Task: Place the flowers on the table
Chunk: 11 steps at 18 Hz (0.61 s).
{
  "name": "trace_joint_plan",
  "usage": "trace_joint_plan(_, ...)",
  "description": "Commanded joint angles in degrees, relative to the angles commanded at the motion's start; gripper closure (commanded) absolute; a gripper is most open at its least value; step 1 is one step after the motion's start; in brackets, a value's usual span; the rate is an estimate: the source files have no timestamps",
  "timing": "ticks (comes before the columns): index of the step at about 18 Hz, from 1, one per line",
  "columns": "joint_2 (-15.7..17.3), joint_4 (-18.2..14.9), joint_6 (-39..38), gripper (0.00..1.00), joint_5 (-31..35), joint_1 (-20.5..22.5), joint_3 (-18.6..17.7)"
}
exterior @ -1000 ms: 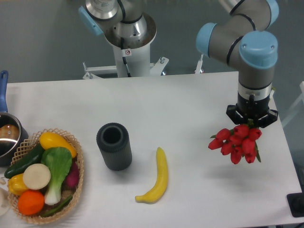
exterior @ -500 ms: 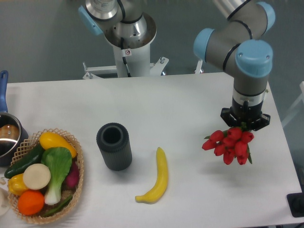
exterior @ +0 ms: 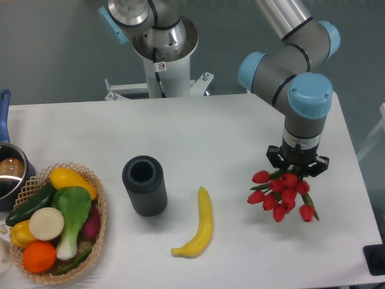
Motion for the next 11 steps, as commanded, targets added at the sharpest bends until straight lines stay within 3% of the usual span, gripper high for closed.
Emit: trace_joint_plan(11,1.67,3.95,0.62,0.00,-1.32,4.39,-0.88)
